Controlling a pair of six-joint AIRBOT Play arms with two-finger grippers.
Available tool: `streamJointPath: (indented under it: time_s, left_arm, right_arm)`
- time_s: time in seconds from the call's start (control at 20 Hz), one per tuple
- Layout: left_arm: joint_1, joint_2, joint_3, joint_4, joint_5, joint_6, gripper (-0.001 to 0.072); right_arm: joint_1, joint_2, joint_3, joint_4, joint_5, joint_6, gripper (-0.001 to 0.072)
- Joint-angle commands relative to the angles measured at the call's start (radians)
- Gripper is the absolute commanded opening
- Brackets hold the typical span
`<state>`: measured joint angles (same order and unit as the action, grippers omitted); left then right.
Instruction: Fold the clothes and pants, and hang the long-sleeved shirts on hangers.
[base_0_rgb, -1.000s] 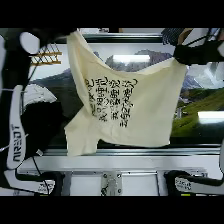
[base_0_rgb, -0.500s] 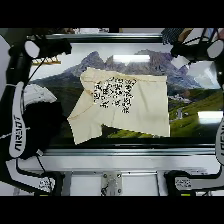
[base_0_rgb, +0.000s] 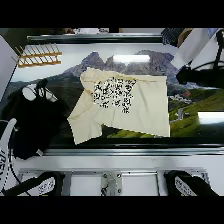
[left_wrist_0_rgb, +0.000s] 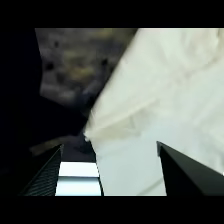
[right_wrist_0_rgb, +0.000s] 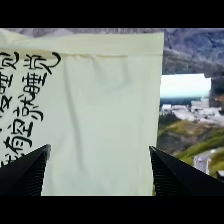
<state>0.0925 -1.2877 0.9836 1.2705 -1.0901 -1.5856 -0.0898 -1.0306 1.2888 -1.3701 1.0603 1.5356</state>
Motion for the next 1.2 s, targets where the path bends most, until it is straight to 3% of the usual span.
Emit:
streamJointPath:
  time_s: [0.0, 0.3, 0.75, 0.8, 0.85, 0.9, 1.0, 1.15]
  left_arm:
    - [0.009, 0.044, -0.222, -0.161, 0.118, 0.000, 0.0627]
    - [-0.042, 0.039, -0.301, -0.217, 0.291, -0.013, 0.0626]
    - [-0.091, -0.092, -0.210, -0.225, 0.266, -0.026, 0.0605]
    - [-0.102, -0.092, -0.195, -0.224, 0.269, -0.033, 0.0439]
    - [-0.107, -0.092, -0.179, -0.222, 0.269, -0.032, 0.0113]
    - [-0.107, -0.091, -0.166, -0.224, 0.267, -0.032, 0.0015]
    - [-0.107, -0.091, -0.144, -0.216, 0.235, -0.026, 0.0015]
    - [-0.116, -0.079, -0.141, -0.216, 0.177, 0.026, 0.0015]
  right_arm:
    - [0.000, 0.148, -0.165, 0.005, 0.011, -0.002, 0.0678]
    - [0.000, 0.238, -0.200, 0.004, 0.013, -0.002, 0.0678]
    - [-0.002, 0.252, -0.206, 0.000, 0.026, 0.028, 0.0678]
    - [-0.003, 0.251, -0.211, -0.012, 0.042, 0.035, 0.0678]
    - [-0.011, 0.251, -0.223, -0.027, 0.072, 0.036, 0.0678]
    - [-0.036, 0.251, -0.248, -0.026, 0.117, 0.043, 0.0678]
    - [-0.127, 0.251, -0.335, -0.030, 0.209, 0.090, 0.0677]
    - [-0.307, 0.251, -0.554, -0.029, 0.247, 0.283, 0.0678]
